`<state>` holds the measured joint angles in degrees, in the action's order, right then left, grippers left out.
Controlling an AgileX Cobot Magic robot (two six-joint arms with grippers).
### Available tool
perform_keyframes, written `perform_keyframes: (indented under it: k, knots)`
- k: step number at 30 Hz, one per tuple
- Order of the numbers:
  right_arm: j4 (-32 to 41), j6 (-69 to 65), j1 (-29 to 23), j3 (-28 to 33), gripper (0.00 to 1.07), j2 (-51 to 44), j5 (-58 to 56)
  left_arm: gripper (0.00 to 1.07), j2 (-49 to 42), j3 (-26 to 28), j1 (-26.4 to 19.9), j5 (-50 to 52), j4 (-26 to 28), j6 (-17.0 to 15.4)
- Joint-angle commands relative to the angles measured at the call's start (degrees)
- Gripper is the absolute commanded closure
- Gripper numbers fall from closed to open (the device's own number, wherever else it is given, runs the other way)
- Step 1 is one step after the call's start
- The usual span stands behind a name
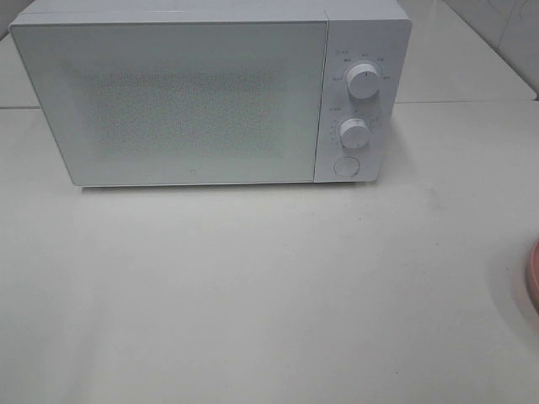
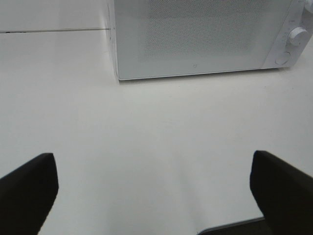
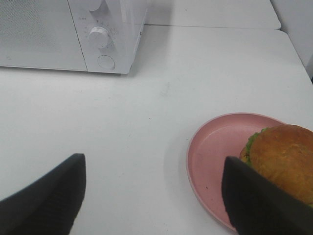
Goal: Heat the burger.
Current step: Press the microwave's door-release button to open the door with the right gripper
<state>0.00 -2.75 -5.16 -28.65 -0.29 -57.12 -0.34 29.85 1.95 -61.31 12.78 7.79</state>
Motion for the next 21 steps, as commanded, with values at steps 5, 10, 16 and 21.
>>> perform_keyframes:
  k: [5, 10, 16, 21]
  knots:
    - [0.0, 0.7, 0.4, 0.1, 0.31, -1.5, 0.2, 0.07, 0.1, -0.2, -0.2, -0.2, 0.3, -0.3]
    - [0.0, 0.7, 0.4, 0.1, 0.31, -1.5, 0.2, 0.07, 0.1, -0.2, -0.2, -0.2, 0.3, -0.3]
    - [0.0, 0.7, 0.4, -0.1, 0.31, -1.4, 0.5, 0.07, 0.1, -0.2, -0.2, -0.2, 0.3, -0.3]
    - [0.0, 0.7, 0.4, -2.9, 0.31, 1.1, 1.7, 0.07, 0.1, -0.2, -0.2, -0.2, 0.3, -0.3]
